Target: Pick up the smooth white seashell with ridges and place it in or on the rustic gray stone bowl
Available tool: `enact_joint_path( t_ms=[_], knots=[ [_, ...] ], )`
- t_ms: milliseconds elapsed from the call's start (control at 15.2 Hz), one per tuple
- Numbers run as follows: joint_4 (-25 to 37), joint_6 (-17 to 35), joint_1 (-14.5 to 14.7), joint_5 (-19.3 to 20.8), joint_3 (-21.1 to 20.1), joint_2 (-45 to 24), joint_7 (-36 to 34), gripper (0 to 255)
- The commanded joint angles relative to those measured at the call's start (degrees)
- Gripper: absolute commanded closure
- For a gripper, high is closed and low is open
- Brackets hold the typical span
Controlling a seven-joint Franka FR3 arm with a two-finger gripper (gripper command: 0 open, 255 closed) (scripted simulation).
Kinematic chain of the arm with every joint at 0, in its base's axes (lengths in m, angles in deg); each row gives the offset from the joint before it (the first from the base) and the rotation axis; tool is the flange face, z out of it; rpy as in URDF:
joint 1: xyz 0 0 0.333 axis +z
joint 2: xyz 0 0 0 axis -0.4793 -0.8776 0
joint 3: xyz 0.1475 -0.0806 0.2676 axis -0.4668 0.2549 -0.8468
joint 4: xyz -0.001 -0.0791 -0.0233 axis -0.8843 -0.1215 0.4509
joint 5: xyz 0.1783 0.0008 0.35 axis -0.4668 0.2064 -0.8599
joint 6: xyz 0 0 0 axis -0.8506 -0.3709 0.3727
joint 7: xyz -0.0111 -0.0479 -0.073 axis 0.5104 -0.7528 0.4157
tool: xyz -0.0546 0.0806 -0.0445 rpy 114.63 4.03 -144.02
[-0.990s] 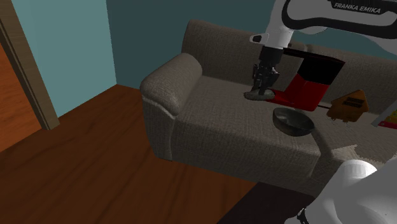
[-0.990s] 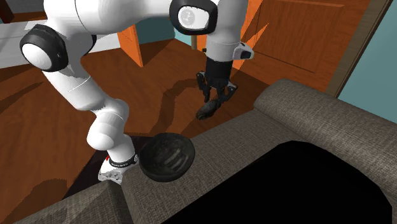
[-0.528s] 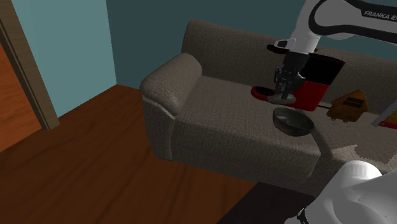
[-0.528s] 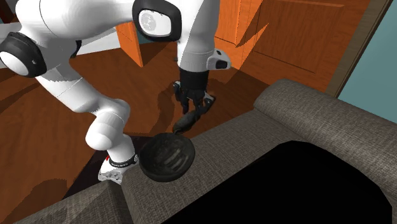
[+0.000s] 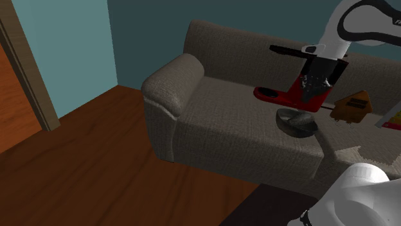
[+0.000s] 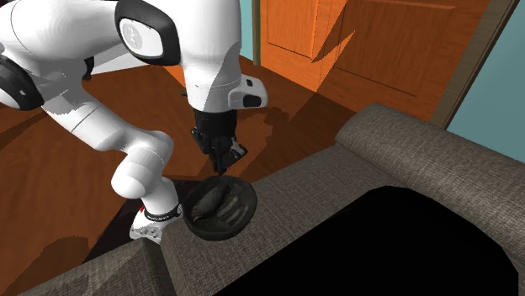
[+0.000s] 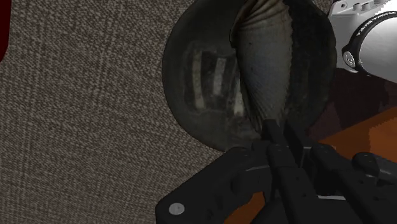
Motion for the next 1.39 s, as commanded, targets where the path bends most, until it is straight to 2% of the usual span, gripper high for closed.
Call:
enact_joint_path(
  t_ms=[0,132,198,462,924,1320],
  knots=[
    [-1.5,0.9,-0.3,0.5,0.5,0.7,0.5,255],
    [-1.6,1.0,-0.2,0.4,0.4,0.6,0.3,255],
    [-1.6,1.0,-0.2,0.4,0.4,0.6,0.3,0],
    [-12.8,8.8,0.4,5.1,2.0,7.3,7.4,0],
    [-18.9,13.6,-0.2,6.2,3.0,8.6,7.1,0],
    [-19.4,14.0,-0.3,6.3,3.1,8.7,7.1,0]
  ],
)
